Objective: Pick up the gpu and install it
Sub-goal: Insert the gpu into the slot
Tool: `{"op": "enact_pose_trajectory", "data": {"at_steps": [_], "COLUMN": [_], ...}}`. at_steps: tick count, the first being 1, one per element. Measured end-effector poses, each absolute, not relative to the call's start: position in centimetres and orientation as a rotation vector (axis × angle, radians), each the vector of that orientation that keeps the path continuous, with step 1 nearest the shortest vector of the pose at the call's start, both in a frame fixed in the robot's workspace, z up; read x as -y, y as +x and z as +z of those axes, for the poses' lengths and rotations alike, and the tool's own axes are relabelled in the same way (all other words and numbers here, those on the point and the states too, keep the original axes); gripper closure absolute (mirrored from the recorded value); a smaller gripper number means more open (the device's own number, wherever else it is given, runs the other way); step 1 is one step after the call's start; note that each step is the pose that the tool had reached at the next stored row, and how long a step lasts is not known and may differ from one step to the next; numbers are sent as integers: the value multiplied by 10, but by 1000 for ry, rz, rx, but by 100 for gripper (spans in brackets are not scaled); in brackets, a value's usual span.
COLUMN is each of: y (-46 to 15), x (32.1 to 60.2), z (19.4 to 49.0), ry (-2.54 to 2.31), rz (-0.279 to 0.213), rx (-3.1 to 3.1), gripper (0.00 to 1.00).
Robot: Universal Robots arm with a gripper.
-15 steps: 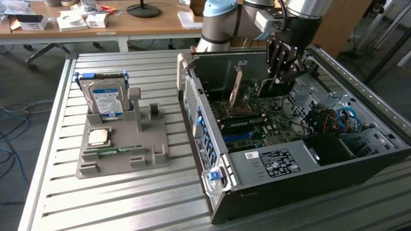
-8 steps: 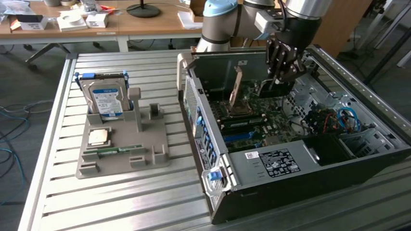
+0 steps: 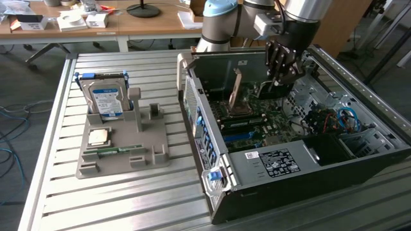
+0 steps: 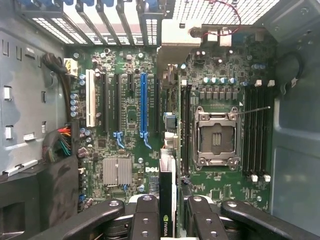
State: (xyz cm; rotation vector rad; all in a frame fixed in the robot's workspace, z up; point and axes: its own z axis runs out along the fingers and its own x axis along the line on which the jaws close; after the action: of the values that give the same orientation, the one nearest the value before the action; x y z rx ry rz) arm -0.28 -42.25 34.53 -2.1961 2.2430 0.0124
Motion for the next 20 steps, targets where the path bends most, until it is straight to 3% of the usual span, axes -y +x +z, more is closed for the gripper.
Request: {"op": "enact_pose_trajectory", "data": {"at_steps": [20], "y": [-5], "x": [423], "z": [335], "ry": [-2196], "rz": [13], "rx": [-2243], "gripper": [73]}}
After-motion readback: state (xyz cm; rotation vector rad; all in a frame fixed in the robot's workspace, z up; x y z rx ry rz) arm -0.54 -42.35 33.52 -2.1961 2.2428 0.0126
